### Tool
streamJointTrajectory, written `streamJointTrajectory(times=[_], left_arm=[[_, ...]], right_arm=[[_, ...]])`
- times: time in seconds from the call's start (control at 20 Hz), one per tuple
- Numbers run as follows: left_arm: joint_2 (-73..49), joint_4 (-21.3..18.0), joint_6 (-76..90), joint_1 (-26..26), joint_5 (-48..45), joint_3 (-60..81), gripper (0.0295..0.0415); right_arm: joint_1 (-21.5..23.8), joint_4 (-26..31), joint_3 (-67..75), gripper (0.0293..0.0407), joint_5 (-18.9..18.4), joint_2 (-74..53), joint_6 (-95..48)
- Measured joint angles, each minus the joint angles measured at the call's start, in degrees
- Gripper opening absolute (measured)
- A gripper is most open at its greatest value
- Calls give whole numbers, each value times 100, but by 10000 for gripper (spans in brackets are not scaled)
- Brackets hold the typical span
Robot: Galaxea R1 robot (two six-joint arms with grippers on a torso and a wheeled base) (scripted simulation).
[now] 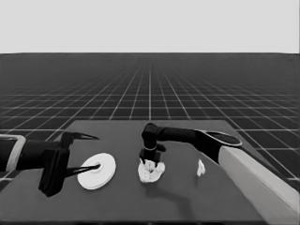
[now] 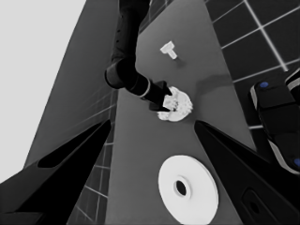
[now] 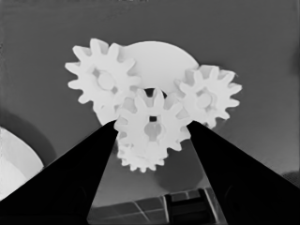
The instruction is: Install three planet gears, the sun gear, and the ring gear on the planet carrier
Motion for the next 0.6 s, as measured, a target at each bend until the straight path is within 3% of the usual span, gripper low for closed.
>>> streamJointTrajectory(times=[0.6], left_arm=[[0, 0, 0, 0, 0, 0, 385]], right_arm=[[-3, -1, -2, 311, 1, -1, 720]])
